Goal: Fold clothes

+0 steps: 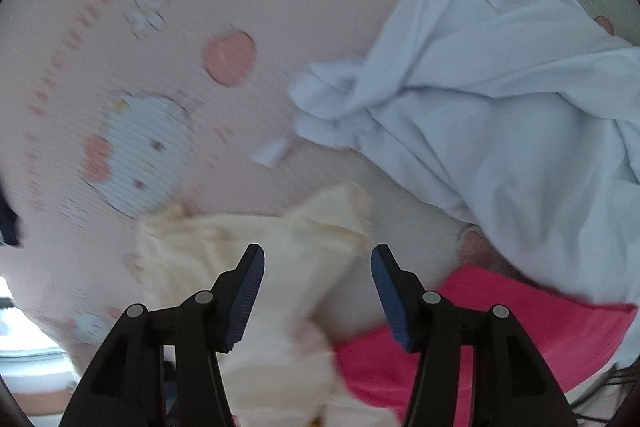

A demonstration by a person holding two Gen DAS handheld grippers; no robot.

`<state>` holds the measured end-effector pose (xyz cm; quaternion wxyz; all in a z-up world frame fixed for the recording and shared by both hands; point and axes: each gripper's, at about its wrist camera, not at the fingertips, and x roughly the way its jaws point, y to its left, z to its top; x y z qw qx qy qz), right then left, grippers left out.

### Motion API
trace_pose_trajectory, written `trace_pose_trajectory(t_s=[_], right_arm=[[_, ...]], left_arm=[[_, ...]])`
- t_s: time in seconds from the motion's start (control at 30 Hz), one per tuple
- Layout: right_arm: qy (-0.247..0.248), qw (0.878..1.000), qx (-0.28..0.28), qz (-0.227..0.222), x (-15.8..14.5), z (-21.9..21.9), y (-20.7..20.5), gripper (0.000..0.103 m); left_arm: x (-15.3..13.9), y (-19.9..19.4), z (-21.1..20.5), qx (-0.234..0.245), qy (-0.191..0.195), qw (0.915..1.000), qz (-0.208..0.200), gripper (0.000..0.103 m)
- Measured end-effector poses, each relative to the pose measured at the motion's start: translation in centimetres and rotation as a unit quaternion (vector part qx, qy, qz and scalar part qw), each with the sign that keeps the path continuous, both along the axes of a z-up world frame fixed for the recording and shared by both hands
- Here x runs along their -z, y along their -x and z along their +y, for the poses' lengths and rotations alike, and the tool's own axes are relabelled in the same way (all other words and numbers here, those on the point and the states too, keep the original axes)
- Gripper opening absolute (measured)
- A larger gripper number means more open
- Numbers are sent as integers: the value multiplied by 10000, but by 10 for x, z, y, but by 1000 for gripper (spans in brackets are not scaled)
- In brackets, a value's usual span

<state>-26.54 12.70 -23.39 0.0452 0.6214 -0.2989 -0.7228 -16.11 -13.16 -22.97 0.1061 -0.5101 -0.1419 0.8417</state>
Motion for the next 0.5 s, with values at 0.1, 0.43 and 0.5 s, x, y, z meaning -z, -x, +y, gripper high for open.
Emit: trace_pose_trajectory(t_s=[0.1, 0.43, 0.5], right_arm=[[16, 9998, -179, 68, -5, -16, 4, 57], [244, 9991, -15, -347, 31, -49, 17, 58], [125, 9990, -146, -414, 34, -55, 19, 58]], left_arm=[[6, 3, -10, -80, -119, 9998, -111, 75], [30, 19, -9, 138, -412, 9986, -313, 75], [32, 18, -7, 205, -426, 9984, -307, 75]])
